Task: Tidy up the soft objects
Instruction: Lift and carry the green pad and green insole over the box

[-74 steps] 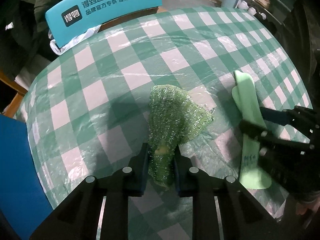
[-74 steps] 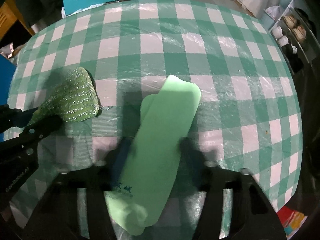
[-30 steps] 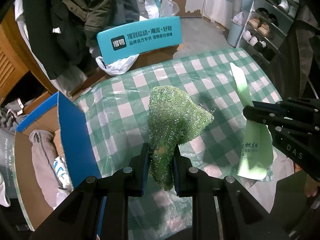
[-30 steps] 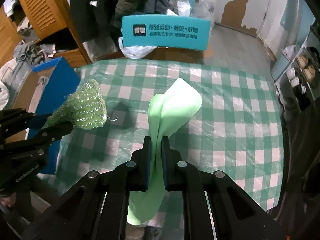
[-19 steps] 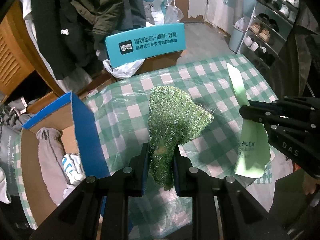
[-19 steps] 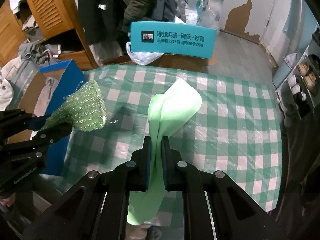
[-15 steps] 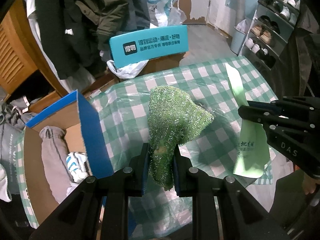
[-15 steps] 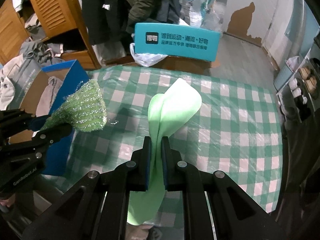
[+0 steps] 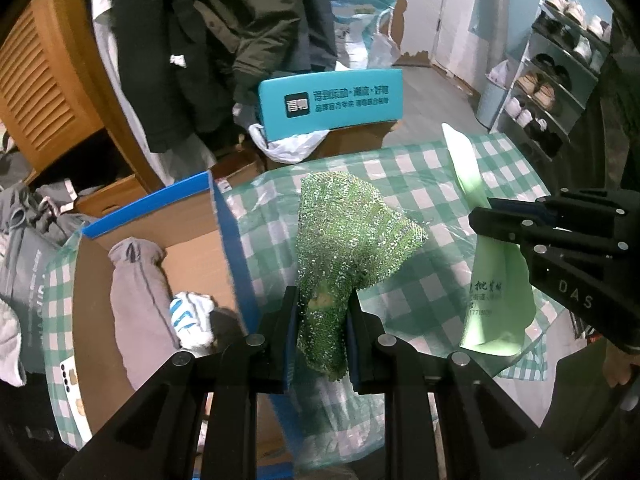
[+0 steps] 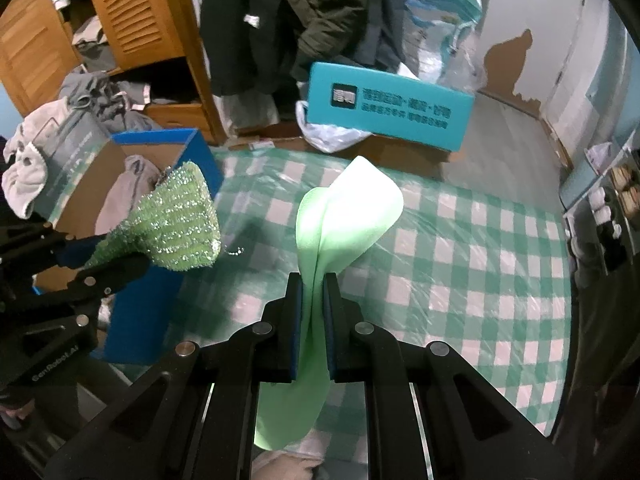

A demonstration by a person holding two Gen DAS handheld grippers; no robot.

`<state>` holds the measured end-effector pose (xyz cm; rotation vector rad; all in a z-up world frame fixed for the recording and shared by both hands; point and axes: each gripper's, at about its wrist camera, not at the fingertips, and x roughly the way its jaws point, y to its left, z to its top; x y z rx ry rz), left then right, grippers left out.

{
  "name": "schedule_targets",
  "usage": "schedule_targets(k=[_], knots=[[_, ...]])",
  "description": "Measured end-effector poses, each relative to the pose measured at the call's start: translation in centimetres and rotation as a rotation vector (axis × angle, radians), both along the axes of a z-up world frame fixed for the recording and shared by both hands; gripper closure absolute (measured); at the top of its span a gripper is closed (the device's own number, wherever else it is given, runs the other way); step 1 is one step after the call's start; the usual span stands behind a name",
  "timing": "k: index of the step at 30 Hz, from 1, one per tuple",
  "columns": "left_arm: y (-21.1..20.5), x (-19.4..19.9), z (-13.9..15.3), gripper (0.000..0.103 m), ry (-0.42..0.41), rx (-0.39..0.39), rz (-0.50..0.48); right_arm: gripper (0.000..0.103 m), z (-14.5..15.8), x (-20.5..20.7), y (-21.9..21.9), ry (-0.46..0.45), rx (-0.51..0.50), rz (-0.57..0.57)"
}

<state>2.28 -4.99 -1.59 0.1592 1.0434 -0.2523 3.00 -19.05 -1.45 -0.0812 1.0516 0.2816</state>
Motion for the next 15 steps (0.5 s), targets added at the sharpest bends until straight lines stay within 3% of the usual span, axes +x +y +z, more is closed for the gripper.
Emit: schedule_targets(k=[15], knots=[[5.8, -0.4, 0.3, 0.083, -0.020, -0.018, 0.096, 0.093, 1.5, 1.0, 6.5, -0.027, 0.009, 0.096]])
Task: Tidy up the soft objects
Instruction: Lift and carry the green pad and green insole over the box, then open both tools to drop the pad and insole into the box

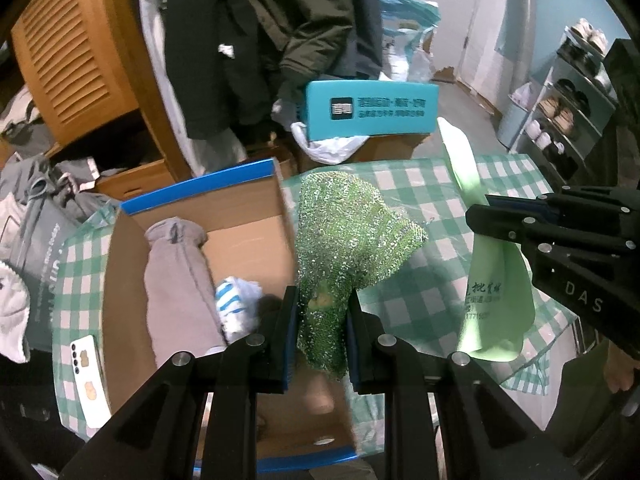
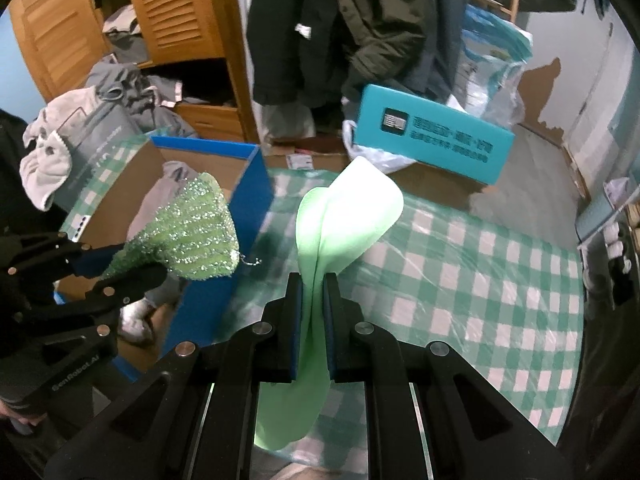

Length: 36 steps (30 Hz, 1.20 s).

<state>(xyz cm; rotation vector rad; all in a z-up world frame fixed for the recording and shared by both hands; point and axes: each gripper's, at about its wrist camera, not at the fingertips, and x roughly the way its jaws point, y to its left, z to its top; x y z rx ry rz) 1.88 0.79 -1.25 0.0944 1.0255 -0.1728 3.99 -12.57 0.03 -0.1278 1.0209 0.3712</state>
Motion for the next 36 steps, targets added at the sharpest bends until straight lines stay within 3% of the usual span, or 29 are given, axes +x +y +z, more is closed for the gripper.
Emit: schedule_targets(k=[20, 36], knots=[[9.4, -0.5, -1.6, 0.082, 0.015, -0.016, 0.173, 0.093, -0.1, 1.2, 10.4, 0.012, 0.007, 0.153], [12.5, -0.9, -3.5, 0.080, 0.063, -0.001, 0.226, 0.093, -2.6, 1.1, 15.1, 0.079, -0.018, 0.228]])
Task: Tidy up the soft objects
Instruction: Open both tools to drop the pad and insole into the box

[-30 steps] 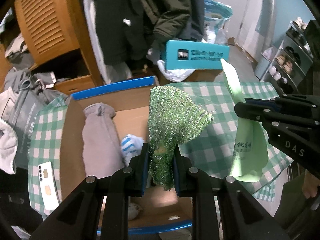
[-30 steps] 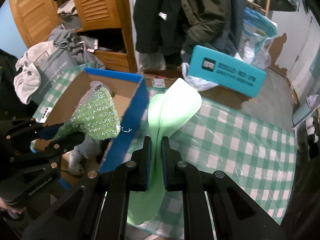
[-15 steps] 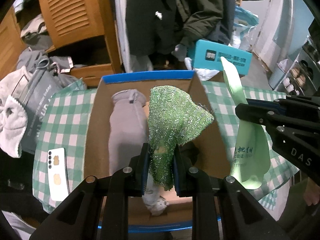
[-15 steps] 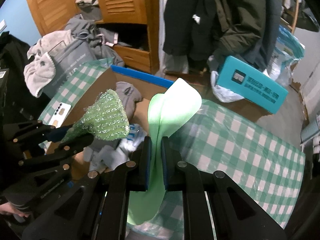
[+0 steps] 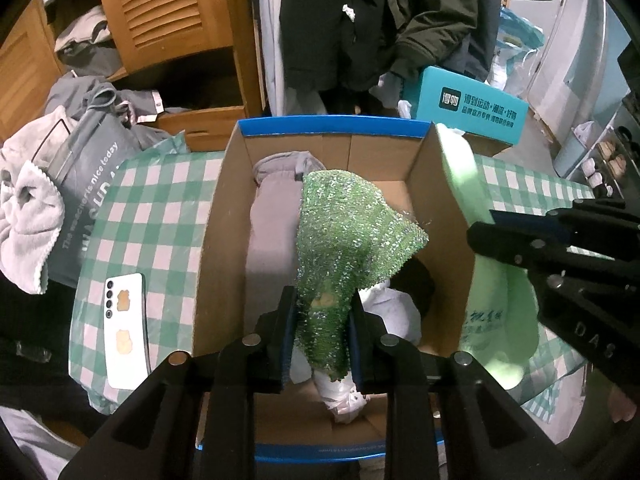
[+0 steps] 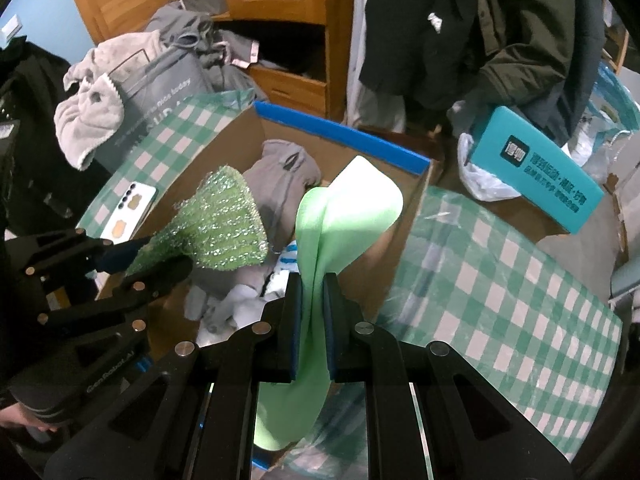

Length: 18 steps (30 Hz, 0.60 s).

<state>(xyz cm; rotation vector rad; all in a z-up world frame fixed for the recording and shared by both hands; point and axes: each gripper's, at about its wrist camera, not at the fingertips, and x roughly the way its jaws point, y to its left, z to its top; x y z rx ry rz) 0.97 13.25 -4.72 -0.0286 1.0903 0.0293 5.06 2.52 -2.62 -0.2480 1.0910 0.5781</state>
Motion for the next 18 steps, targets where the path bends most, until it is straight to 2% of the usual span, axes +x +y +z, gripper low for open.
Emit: schedule_targets(k=[4, 5, 6, 8, 11, 12, 15, 18], knots=[[0.2, -0.1, 0.1, 0.074, 0.000, 0.000, 0.004, 0.091, -0.3, -0.1, 0.2, 0.012, -0.006, 0.009], [0.2, -0.1, 0.2, 0.073, 0.000, 0.001, 0.006, 0.088, -0.2, -0.1, 0.2, 0.011, -0.009, 0.013], [0.3, -0.1, 0.3, 0.071, -0.001, 0.002, 0.008, 0.080, -0.2, -0.2, 0.2, 0.009, -0.009, 0.013], [0.3, -0.2, 0.4, 0.063, 0.001, 0.003, 0.012, 0.071, 0.0, -0.3, 0.0, 0.002, -0.005, 0.012], [0.3, -0.3, 0.7, 0.059, -0.005, 0.004, 0.010, 0.061, 0.2, -0.3, -0.1, 0.002, -0.004, 0.016], [0.2, -0.3, 0.8, 0.053, -0.006, 0.007, 0.008, 0.057, 0.3, -0.3, -0.2, -0.003, -0.003, 0.014], [-0.1, -0.5, 1.2, 0.044, -0.014, 0.026, 0.007, 0.052, 0.6, -0.4, -0.7, -0.018, -0.002, 0.001], [-0.3, -0.6, 1.6, 0.040, -0.018, 0.033, 0.005, 0.046, 1.2, -0.4, -1.4, -0.026, 0.005, -0.019]])
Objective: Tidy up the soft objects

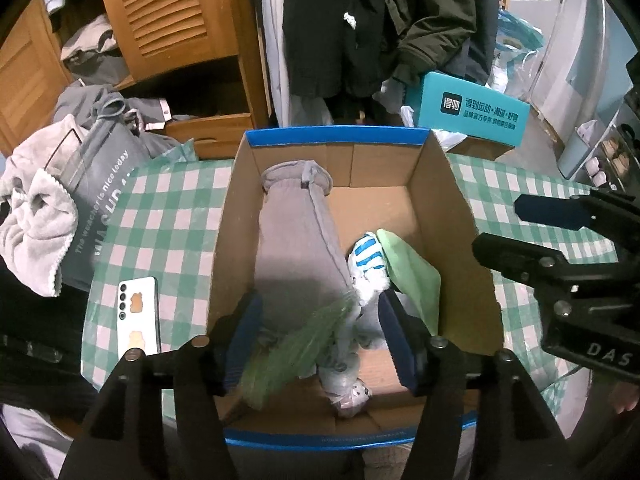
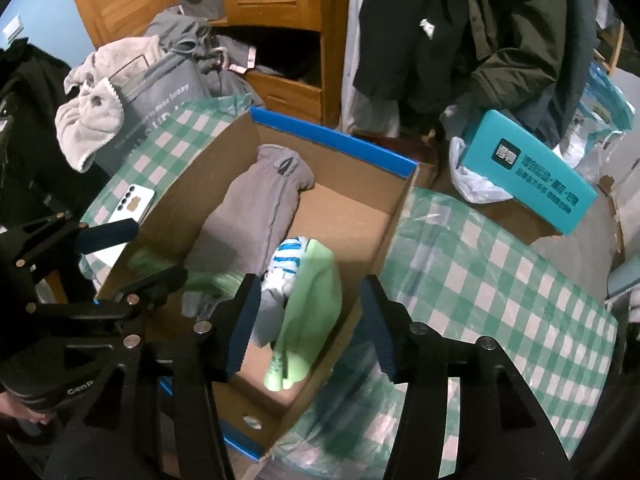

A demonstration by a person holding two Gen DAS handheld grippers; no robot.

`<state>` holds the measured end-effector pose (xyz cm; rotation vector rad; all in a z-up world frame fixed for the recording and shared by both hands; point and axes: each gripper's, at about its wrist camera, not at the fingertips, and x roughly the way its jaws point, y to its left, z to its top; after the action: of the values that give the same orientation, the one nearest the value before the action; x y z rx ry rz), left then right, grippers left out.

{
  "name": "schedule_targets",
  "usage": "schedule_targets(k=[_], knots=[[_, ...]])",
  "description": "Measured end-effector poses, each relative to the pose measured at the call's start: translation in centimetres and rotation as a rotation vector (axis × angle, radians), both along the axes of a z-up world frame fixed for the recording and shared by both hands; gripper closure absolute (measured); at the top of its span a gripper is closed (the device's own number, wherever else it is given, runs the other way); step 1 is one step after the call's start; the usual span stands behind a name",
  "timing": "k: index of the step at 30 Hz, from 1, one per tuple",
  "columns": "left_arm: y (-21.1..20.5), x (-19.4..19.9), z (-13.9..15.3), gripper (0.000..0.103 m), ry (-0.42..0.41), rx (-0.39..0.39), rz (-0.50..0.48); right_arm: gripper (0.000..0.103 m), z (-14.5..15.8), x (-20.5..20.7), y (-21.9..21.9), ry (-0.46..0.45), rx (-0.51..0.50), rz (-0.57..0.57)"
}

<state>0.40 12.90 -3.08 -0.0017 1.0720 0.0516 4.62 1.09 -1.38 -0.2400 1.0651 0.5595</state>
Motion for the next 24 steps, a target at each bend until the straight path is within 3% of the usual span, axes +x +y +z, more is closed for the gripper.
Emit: schedule_targets(k=[3, 7, 14, 18, 24], knots=[[-0.2, -0.2, 0.6, 0.035, -0.010, -0.004, 0.001, 0.039, 0.7, -0.2, -0.9, -0.017, 0.006, -0.019], [-0.8, -0.6, 1.8, 0.026, -0.043, 0.007, -0.006, 0.038, 1.6, -0.8, -2.1, -0.035, 0.014, -0.038], [-2.9, -1.7, 3.5, 0.023, -0.091, 0.021, -0.047, 0.036, 3.3, -1.9, -4.8, -0.069, 0.044, -0.083], [-4.1, -2.1, 4.5, 0.016, -0.123, 0.020, -0.066, 0.036, 4.1, -2.1, -6.3, -0.080, 0.068, -0.108], [-5.2, -2.1, 5.1, 0.016, -0.131, 0.030, -0.080, 0.035, 4.7, -2.6, -8.2, -0.097, 0.095, -0.135]])
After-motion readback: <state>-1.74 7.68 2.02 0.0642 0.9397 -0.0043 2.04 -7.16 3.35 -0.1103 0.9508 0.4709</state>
